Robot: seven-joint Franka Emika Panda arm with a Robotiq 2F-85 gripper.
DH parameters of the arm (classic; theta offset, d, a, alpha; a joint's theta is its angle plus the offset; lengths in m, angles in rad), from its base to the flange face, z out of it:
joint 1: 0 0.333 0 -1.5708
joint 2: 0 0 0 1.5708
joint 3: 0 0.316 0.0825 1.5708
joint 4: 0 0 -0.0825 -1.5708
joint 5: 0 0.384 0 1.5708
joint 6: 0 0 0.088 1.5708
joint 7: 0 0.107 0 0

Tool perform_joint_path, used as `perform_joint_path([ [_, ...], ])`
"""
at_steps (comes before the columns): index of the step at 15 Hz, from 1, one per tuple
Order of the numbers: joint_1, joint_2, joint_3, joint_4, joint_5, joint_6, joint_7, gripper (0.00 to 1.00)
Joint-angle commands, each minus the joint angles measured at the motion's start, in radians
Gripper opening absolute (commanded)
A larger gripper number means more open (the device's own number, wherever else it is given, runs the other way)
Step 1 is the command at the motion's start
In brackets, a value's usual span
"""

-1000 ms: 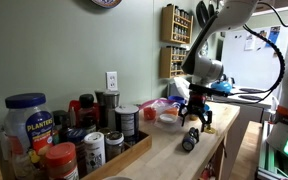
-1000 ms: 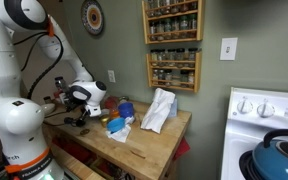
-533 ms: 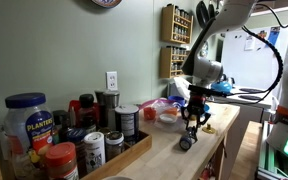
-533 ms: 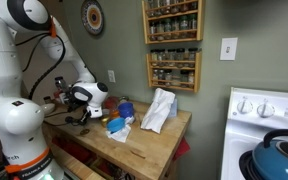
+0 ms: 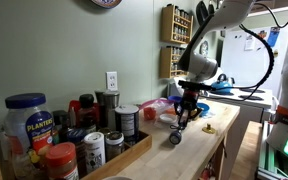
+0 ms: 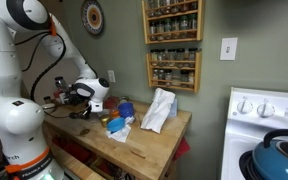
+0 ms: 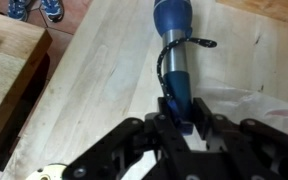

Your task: Put the torch upright

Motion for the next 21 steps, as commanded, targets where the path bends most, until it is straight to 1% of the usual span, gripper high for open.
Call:
perform_joint_path([
  [1,0.026,-0.070,0.010,0.006,-0.081,0.000,0.191,0.07],
  [3,0.042,-0.107,0.023,0.010,-0.160,0.021,0.323,0.07],
  [6,0.060,-0.148,0.050,-0.002,-0.322,0.083,0.540,0.07],
  [10,0.056,-0.186,0.080,-0.032,-0.615,0.144,0.845,0.07],
  [11,0.051,-0.198,0.083,-0.039,-0.702,0.141,0.924,0.07],
  [13,0.052,-0.245,0.093,-0.032,-0.848,0.097,1.077,0.07],
  [14,0.064,-0.283,0.108,-0.016,-0.878,0.061,1.129,0.07],
  [17,0.063,-0.355,0.143,0.005,-0.959,-0.006,1.241,0.07],
  [20,0.046,-0.372,0.182,0.046,-1.052,-0.090,1.364,0.07],
  [21,0.064,-0.361,0.166,0.056,-1.014,-0.084,1.298,0.07],
])
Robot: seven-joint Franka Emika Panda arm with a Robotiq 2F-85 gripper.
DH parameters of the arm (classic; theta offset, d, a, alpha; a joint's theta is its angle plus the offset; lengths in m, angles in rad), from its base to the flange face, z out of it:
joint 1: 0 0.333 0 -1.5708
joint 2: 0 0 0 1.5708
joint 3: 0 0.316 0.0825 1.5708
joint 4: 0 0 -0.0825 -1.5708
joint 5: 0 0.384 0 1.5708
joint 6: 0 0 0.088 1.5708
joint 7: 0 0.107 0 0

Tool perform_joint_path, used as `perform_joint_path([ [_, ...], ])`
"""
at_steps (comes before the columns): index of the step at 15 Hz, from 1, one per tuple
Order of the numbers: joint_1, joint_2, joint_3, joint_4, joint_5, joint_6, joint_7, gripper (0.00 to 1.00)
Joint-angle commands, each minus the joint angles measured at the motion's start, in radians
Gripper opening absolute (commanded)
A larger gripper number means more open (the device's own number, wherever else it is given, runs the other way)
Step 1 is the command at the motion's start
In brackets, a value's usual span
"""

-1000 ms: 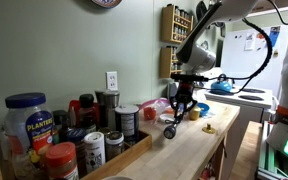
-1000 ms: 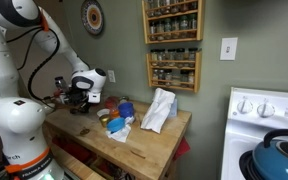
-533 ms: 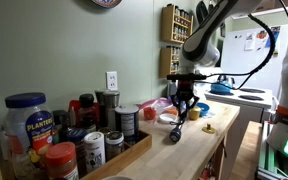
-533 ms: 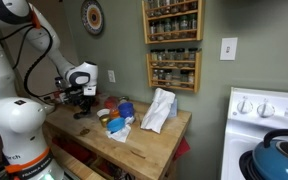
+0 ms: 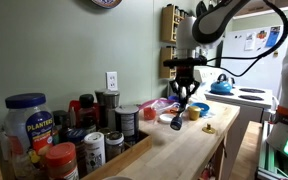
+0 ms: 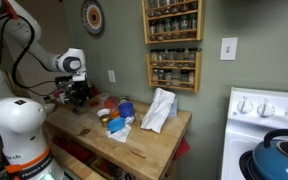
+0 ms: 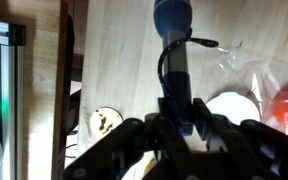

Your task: Put the torch upright

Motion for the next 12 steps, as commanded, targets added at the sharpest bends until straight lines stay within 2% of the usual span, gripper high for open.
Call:
perform_joint_path([
  [1,0.003,-0.010,0.003,0.008,-0.010,-0.019,0.011,0.29],
  [5,0.005,-0.010,0.005,0.017,-0.010,-0.028,0.009,0.29],
  [6,0.005,-0.009,0.005,0.017,-0.010,-0.028,0.009,0.07],
  [12,-0.035,0.026,0.103,0.088,-0.357,-0.171,0.346,0.07],
])
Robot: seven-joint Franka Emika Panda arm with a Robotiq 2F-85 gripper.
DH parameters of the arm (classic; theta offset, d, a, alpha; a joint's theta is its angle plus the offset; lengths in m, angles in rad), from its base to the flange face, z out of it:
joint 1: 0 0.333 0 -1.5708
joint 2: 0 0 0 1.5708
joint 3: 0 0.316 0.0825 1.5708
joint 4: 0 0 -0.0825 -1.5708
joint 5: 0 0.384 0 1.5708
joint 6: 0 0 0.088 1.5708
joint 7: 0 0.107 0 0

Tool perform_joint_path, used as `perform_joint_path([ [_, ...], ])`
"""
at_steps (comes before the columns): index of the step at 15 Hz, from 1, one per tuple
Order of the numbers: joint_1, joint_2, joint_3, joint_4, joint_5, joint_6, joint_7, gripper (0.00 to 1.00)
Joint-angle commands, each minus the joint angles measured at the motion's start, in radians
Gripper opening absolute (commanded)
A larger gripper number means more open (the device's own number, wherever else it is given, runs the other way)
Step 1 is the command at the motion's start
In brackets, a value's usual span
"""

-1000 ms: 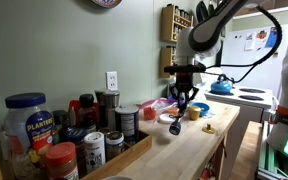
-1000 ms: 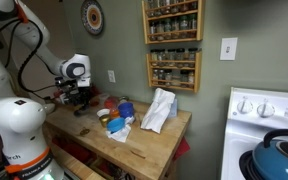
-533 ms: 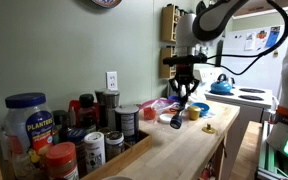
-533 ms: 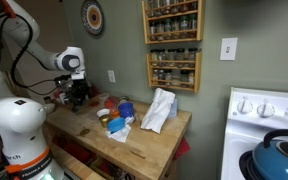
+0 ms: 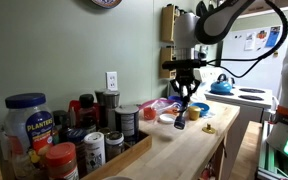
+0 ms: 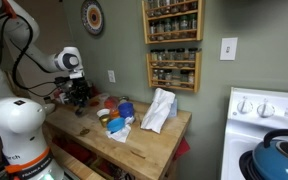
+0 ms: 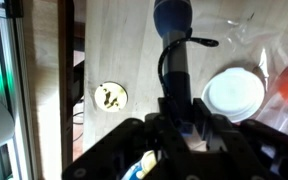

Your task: Put the torch upright

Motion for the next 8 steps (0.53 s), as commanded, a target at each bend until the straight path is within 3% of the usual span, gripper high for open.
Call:
perform_joint_path([
  [1,-0.011,0.026,0.062,0.058,-0.187,-0.117,0.208,0.07],
  [8,0.036,0.122,0.105,0.146,-0.378,-0.338,0.446,0.07],
])
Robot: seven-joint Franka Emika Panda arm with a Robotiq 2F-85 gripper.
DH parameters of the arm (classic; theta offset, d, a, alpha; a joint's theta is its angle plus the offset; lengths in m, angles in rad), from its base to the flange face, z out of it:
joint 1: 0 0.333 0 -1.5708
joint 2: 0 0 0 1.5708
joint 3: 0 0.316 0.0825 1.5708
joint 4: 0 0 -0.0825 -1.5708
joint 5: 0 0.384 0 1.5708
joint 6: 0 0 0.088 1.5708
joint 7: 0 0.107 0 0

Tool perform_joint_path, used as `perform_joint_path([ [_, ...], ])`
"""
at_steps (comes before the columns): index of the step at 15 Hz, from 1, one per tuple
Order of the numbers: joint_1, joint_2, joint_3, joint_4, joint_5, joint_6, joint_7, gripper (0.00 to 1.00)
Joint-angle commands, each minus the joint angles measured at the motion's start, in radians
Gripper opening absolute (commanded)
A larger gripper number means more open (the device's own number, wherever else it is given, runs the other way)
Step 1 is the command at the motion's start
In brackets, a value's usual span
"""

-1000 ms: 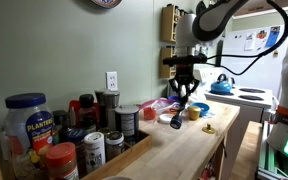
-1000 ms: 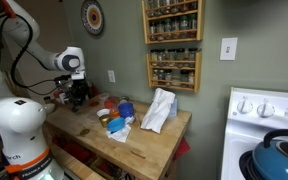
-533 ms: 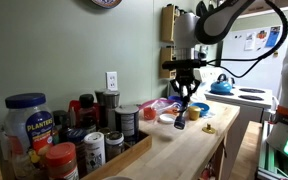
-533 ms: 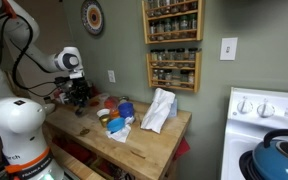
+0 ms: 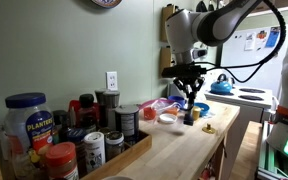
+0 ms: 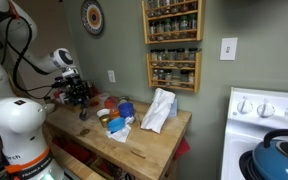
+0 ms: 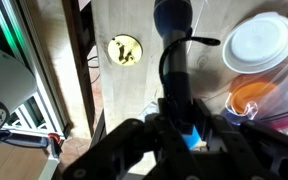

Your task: Put the torch upright

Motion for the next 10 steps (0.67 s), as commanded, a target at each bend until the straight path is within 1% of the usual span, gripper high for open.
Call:
perform_joint_path([
  [1,0.033,0.084,0.011,0.059,-0.082,-0.097,0.130,0.07],
  [7,0.094,0.184,-0.002,0.129,-0.196,-0.190,0.285,0.07],
  [10,0.118,0.223,-0.016,0.158,-0.229,-0.231,0.343,0.07],
])
